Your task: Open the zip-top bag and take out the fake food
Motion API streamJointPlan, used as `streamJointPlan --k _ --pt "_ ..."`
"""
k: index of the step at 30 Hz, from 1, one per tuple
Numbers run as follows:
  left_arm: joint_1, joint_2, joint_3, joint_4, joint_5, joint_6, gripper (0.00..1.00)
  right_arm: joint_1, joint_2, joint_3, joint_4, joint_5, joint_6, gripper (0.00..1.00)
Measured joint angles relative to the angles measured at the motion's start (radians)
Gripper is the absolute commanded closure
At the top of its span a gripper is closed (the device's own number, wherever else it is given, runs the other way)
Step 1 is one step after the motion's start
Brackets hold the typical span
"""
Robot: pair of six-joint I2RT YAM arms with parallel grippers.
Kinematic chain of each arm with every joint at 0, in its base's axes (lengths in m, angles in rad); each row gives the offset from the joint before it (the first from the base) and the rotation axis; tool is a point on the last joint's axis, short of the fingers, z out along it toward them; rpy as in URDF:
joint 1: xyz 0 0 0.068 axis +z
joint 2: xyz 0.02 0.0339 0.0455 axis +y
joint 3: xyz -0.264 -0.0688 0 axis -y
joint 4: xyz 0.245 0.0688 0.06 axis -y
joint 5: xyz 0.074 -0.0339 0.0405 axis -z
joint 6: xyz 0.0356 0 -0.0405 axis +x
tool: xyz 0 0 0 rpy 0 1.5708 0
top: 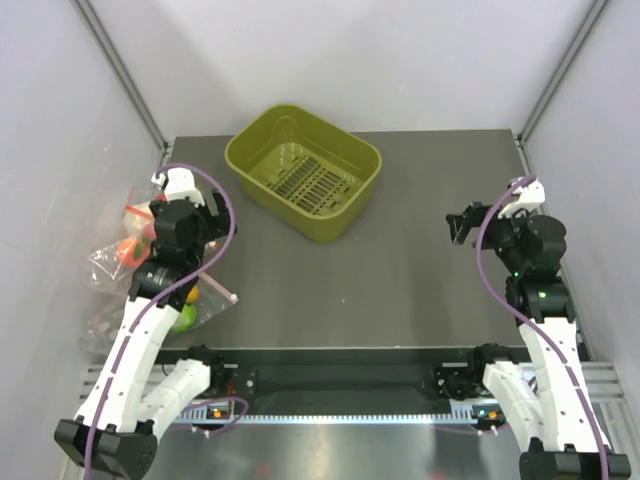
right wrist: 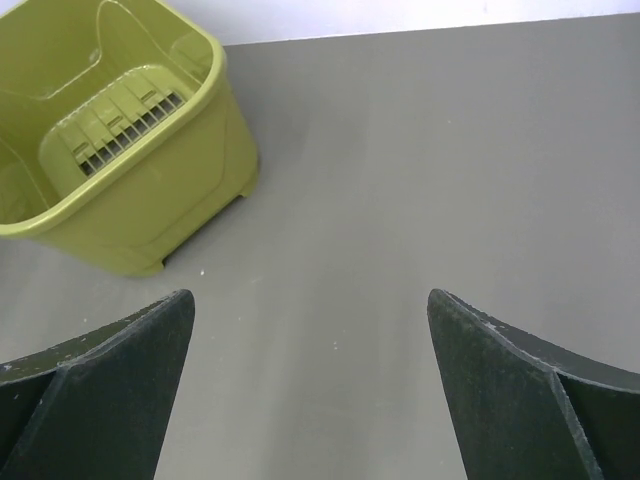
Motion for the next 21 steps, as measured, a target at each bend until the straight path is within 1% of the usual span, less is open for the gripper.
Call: streamJointPlan --k 5,12,17,21 --pt "0.001 0.023 -0.016 -0.006 -0.086 -0.003 0.01 0.0 -0.008 0.0 -0.017 0.003 0.0 0.0" --pt "0.065 0.164 -0.016 -0.059 -0.254 -0.008 0.01 0.0 -0.021 0.0 -0.02 0.003 0.0 0.0" --pt "0.072 0.229 -0.019 -0.109 -0.36 -0.014 0.02 0.0 -0.031 0.0 -0.027 0.002 -0.003 0.0" --pt "0.072 0.265 -0.026 -0.124 -0.421 -0.023 0.04 0.0 -0.042 0.0 -0.034 0.002 -0.004 0.0"
